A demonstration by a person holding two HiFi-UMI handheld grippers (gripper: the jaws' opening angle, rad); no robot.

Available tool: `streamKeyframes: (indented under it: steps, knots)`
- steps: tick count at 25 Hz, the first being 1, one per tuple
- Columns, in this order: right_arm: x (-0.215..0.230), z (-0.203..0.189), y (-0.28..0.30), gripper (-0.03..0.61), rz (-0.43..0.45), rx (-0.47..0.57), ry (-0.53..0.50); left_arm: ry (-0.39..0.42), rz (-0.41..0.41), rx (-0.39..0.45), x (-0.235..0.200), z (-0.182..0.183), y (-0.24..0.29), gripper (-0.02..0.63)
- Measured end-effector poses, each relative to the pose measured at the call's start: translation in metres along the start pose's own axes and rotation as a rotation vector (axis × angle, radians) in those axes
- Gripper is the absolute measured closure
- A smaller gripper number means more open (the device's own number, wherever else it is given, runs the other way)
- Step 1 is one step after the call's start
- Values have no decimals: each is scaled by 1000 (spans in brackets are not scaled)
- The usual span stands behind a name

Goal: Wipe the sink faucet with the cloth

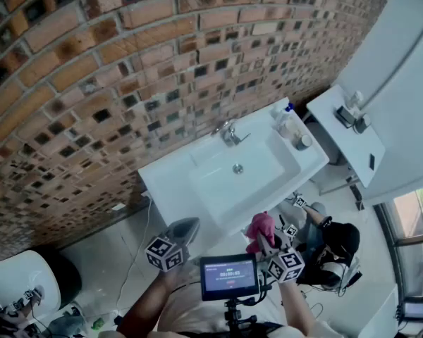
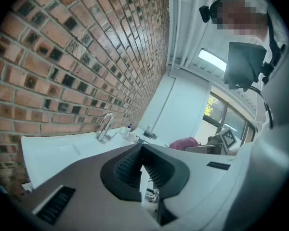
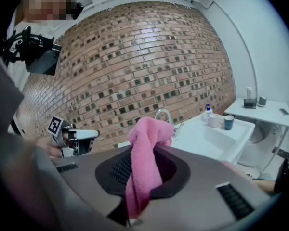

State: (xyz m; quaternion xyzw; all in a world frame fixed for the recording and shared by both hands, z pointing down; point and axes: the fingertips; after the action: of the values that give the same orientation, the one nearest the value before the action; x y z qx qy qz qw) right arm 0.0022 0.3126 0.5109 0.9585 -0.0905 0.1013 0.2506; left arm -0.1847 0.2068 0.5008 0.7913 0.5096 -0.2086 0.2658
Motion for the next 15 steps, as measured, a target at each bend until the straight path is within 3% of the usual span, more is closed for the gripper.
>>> streamKeyframes:
  steps: [8,15]
  knots:
    - [-11,4,26,517,-28,-23,-7,-22,-13,-17,-31,4,-2,620]
    - [2,28,72,517,41,-18,-59,-24,-10,-4,-37,30,18,620]
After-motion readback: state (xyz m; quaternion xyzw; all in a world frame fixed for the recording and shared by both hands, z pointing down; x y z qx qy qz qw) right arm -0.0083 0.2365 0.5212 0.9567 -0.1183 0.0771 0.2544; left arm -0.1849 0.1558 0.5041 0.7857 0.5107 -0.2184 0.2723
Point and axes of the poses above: the fingertips, and each gripper's own axes: y forward along the fingers, x to its right, z out of its top, and after that the axes turned 5 degrees about -y, right-handed
